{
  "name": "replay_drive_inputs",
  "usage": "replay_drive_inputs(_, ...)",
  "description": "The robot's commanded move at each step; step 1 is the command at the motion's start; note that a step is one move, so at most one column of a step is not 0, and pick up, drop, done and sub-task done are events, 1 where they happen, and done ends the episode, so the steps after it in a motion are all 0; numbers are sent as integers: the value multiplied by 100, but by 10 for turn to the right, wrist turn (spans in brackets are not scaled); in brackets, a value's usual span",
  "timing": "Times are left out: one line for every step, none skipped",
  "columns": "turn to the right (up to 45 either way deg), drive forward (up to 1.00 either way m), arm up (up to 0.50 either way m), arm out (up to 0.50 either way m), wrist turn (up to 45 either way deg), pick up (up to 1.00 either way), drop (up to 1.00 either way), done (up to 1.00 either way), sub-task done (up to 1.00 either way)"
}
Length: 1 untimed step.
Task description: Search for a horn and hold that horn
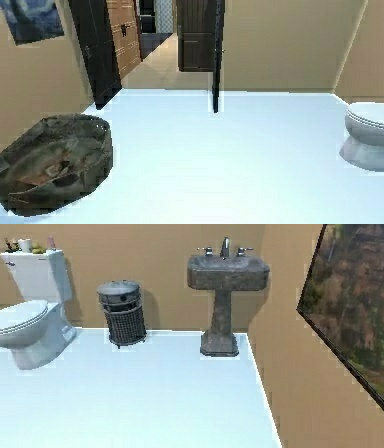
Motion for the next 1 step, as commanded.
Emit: replay_drive_inputs(0,100,0,0,0,0,0,0,0)
